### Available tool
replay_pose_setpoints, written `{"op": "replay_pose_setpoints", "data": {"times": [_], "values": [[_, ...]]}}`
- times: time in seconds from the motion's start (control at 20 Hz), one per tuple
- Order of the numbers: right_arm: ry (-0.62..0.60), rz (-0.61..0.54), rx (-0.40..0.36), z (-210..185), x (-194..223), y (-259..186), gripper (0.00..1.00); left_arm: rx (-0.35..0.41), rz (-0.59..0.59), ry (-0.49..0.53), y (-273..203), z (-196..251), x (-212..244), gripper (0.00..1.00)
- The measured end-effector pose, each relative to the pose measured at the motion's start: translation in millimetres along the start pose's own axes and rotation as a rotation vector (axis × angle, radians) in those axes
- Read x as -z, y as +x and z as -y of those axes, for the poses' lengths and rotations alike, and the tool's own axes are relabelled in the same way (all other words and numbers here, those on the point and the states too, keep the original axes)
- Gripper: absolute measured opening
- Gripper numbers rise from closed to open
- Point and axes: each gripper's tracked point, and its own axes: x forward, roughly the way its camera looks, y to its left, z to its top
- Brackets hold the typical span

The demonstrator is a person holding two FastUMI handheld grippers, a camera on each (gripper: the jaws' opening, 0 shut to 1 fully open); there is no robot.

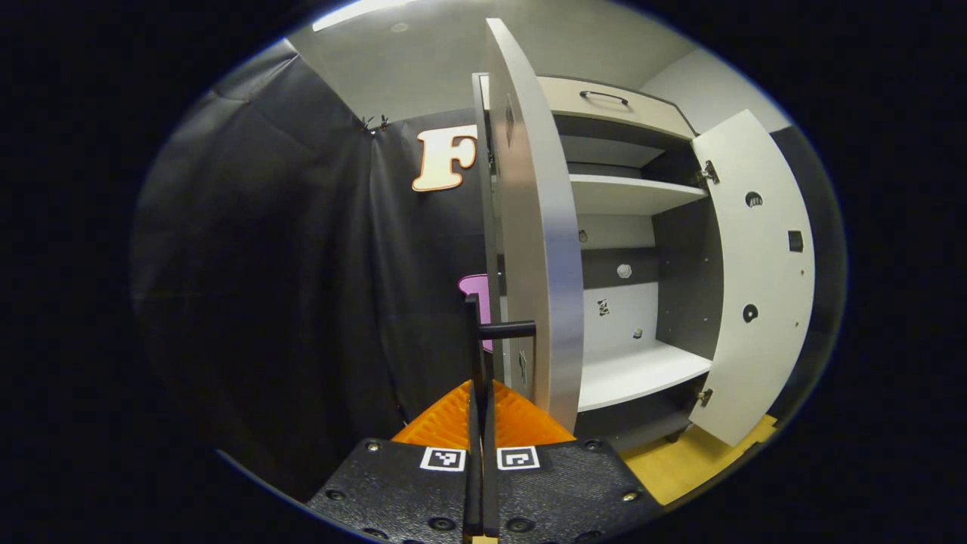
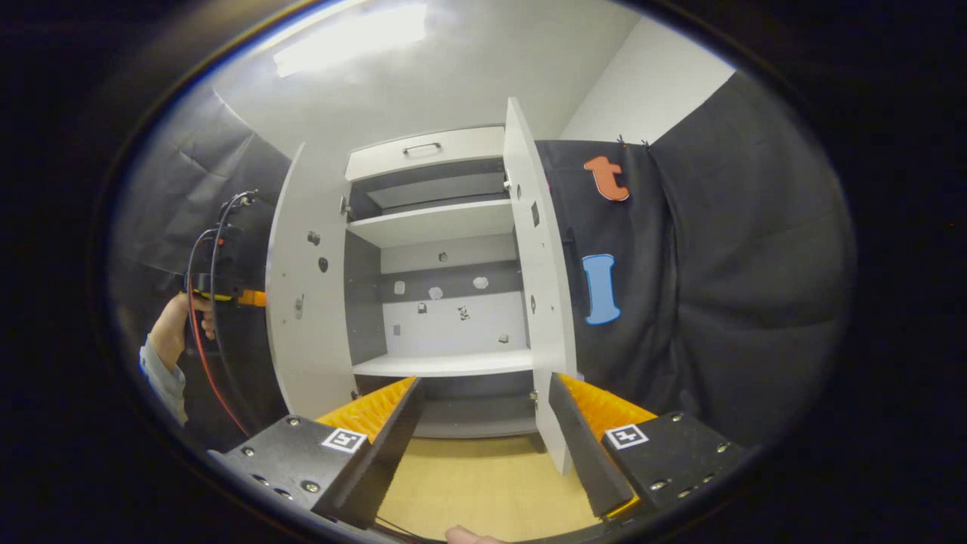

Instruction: Open the right door of the double-door shoe cabinet with the right hand, and open the left door with the left hand.

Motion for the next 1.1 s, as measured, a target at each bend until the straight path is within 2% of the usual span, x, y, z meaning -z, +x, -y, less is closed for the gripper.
{"op": "replay_pose_setpoints", "data": {"times": [0.1,0.35,0.8,0.9,1.0,1.1], "values": [[-0.003,-0.002,-0.003,-3.8,0.2,0.9,0.97,0.037,-0.003,-0.014,1.0,6.2,1.9,0.02],[-0.022,-0.010,-0.022,-13.6,4.3,0.9,0.97,0.061,0.006,0.014,1.7,1.1,1.9,0.02],[-0.029,-0.036,-0.027,-13.4,15.2,7.4,0.99,0.034,0.010,0.029,1.3,-0.3,5.7,0.02],[-0.026,-0.042,-0.020,-9.5,15.8,9.6,0.99,0.001,-0.024,0.034,-2.0,-5.6,12.8,0.09],[-0.026,-0.042,-0.014,-8.8,16.8,11.5,0.99,-0.023,0.004,0.032,-3.6,-10.1,7.7,0.18],[-0.028,-0.044,-0.012,-8.5,15.9,13.0,0.99,-0.042,0.008,0.031,-2.9,-13.4,8.9,0.33]]}}
